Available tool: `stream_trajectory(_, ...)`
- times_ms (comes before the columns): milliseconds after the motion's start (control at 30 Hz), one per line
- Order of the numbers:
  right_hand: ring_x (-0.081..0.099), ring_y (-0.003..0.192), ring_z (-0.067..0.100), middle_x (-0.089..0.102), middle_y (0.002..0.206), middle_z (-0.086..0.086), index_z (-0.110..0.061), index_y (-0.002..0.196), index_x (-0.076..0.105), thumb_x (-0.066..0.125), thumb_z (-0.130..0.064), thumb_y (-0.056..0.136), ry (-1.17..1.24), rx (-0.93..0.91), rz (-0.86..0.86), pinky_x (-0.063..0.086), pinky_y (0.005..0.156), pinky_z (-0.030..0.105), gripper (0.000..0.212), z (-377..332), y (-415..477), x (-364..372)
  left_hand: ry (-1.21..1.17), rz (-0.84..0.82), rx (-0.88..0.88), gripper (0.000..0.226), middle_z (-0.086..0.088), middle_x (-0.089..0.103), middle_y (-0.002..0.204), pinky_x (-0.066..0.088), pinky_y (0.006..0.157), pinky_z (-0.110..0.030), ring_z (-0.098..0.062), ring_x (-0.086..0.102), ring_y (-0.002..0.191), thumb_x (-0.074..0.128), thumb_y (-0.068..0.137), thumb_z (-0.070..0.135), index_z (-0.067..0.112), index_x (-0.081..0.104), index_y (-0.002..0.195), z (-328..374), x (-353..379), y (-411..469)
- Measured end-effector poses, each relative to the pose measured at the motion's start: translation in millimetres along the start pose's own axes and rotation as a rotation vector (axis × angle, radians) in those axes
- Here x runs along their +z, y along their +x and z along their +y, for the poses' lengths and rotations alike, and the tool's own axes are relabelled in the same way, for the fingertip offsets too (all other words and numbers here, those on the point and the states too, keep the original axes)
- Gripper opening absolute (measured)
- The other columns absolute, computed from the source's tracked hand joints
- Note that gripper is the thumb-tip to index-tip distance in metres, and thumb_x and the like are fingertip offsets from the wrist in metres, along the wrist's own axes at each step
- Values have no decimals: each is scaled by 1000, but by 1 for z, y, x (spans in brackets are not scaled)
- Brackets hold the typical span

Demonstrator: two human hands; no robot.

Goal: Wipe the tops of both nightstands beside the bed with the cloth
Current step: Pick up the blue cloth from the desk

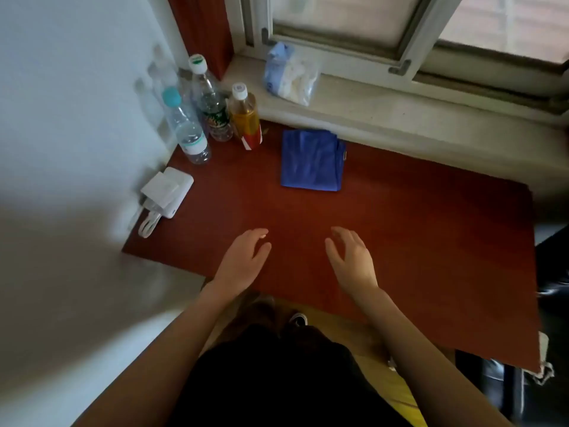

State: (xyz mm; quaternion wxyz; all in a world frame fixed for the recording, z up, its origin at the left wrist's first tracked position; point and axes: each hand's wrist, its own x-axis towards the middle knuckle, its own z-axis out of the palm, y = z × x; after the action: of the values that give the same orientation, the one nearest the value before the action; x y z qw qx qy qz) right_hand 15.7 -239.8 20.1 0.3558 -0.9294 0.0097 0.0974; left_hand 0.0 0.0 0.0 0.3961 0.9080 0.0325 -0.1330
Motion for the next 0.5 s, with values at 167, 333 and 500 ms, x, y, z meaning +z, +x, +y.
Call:
stream_trajectory(167,50,125,18,54,135,2,-17,136,46,45,-42,96,-29,22,129,49,98,35,48,-14,69,5,118,62,96,52,-4,46,146,29,110,-30,-17,37,137,41,97,37,16,38,145,-9,-23,64)
stream_trajectory(333,45,128,24,49,141,6,-17,141,41,46,-42,96,-123,69,204,44,100,37,52,-18,145,24,278,53,229,58,-7,34,154,26,117,-41,-22,25,145,37,98,39,19,25,150,-31,-33,133)
stream_trajectory(500,39,129,33,41,147,9,-19,146,34,44,-49,94,-233,268,214,42,100,47,61,-5,197,37,425,5,306,59,-9,31,156,22,117,-40,-24,22,146,43,97,36,16,27,150,-54,-25,181)
